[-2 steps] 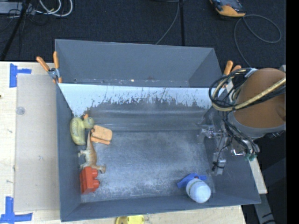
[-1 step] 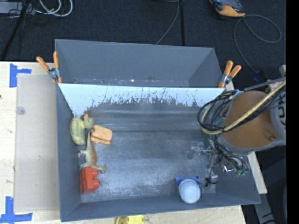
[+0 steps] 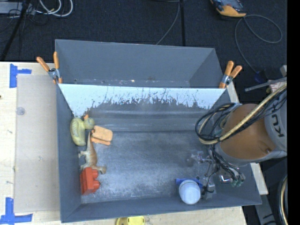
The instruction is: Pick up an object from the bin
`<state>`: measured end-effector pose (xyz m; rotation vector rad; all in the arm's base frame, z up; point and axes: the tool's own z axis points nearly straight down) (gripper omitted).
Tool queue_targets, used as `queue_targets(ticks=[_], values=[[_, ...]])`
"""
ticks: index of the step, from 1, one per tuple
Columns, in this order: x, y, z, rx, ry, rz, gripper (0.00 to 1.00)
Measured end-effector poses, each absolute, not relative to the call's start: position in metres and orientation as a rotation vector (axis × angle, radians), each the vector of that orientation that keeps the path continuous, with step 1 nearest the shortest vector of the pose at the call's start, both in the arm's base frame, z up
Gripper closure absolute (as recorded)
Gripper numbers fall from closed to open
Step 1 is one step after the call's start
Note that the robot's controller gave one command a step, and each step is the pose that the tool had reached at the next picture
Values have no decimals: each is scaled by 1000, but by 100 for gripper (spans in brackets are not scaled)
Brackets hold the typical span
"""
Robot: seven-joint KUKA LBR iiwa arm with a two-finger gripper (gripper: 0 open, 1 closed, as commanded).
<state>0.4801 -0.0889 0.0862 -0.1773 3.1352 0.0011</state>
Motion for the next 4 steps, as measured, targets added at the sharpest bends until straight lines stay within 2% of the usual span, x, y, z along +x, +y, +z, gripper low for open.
queue_targets(ticks=[1,4], values=[[472,-55,82,-937,2994,1,100],[472,-55,82,-951,2989,0,100]])
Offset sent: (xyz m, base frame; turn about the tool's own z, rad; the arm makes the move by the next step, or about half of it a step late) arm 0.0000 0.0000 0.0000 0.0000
